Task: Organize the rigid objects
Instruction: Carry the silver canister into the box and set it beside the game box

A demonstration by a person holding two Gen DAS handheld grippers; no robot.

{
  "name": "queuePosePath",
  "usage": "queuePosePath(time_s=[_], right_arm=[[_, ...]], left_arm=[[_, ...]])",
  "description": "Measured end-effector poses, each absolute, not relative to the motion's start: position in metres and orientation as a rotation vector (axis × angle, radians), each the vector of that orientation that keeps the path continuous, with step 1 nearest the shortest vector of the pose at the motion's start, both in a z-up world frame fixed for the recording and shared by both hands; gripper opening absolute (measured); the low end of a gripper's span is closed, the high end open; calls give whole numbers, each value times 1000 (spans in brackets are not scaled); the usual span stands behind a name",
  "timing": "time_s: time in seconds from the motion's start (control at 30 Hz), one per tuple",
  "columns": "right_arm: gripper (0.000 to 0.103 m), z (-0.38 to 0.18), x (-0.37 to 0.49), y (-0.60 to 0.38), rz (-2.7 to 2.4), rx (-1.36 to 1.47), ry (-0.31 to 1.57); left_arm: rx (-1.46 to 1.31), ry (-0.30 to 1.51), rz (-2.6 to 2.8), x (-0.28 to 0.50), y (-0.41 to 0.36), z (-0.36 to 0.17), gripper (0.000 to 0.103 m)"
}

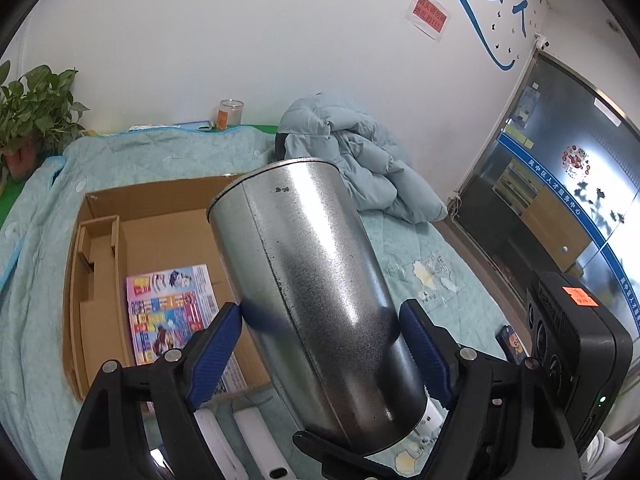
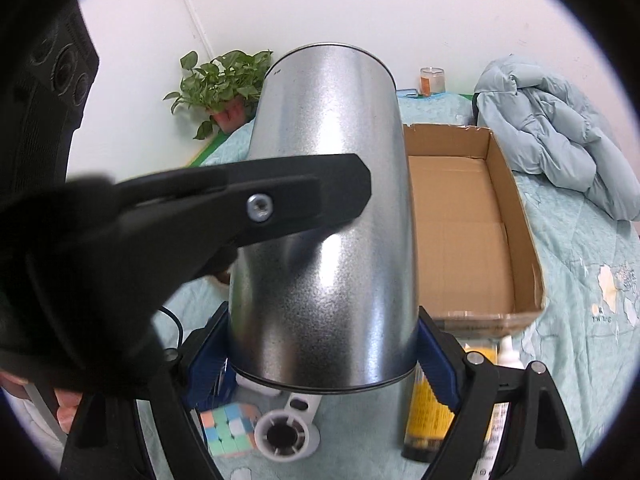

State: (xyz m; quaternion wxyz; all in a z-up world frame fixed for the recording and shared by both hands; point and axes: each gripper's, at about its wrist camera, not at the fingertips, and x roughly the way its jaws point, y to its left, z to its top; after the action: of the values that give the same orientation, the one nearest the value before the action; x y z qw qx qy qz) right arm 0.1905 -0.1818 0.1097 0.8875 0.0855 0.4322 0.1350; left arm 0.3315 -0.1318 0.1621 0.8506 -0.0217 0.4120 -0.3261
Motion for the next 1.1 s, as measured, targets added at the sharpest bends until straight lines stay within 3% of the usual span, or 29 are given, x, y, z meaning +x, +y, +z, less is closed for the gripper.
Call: queuePosePath(time_s=[0.33, 0.83, 1.1], right_arm=[[85, 102, 236, -202, 290, 230, 961], [85, 3, 308, -232, 284, 388, 1270], [87, -10, 310, -222, 280, 320, 1343]], left_arm=[[-20, 935, -678, 393, -156, 148, 78], [-66, 1237, -689, 474, -167, 2, 74], [-127, 1265, -721, 477, -149, -12, 65]])
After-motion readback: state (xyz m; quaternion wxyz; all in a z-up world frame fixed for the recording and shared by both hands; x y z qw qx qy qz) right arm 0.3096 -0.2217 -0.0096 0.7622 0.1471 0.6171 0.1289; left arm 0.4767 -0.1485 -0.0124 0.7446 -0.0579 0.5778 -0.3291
